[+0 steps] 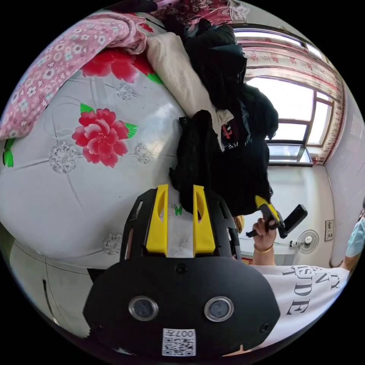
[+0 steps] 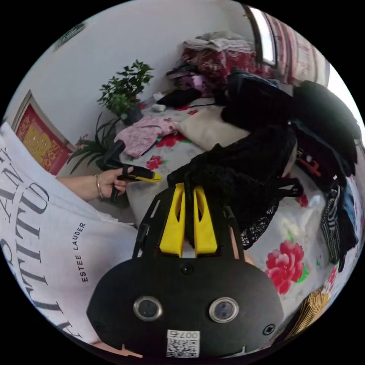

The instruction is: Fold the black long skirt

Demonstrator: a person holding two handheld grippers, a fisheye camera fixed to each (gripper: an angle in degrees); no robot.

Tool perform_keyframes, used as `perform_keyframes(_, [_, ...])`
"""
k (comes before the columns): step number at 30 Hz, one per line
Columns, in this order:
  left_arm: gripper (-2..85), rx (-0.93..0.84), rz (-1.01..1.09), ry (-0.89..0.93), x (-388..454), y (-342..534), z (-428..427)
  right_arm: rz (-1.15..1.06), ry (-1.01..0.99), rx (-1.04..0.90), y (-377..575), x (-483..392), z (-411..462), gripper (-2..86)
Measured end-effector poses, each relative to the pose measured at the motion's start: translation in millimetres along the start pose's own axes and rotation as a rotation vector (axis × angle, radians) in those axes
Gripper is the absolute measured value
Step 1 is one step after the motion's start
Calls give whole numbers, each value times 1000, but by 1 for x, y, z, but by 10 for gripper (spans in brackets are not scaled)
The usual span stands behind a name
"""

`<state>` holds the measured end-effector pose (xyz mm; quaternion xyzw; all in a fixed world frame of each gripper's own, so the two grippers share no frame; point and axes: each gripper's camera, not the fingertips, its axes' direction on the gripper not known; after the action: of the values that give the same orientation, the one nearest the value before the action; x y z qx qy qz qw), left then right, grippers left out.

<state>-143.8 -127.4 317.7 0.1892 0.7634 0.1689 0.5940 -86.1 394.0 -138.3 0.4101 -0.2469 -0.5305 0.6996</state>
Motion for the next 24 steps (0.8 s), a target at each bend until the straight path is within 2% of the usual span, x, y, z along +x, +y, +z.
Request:
perform_keyframes(4, [96, 14, -29, 44, -22, -2, -5, -29, -162, -140, -7, -16, 77, 43])
perform_keyframes(6, [102, 20, -39, 72, -30, -2, -9, 24, -235, -73, 0, -5, 69, 51])
perform_keyframes(8, [111, 17, -31, 103, -40, -3, -12, 148, -261, 21, 15, 22, 48, 59])
perform_keyframes(10, [117, 12, -22, 132, -46, -5, -14, 422, -217, 126, 52, 76, 24, 69])
perform_keyframes(11, [120, 9, -18, 160, -49, -6, -14, 502, -210, 143, 65, 90, 21, 72])
perform_keyframes(13, [132, -8, -10, 199, -52, -10, -10, 797, -253, 160, 116, 142, 22, 79])
perform_keyframes(15, [143, -35, 19, 232, -50, -16, -3, 919, -314, 181, 145, 161, 31, 82])
perform_keyframes(20, [166, -157, 113, 251, -42, -35, 29, 968, -509, 163, 165, 166, 82, 79])
perform_keyframes(24, [86, -211, 82, 255, -49, -42, 49, 1051, -653, 246, 183, 169, 92, 63])
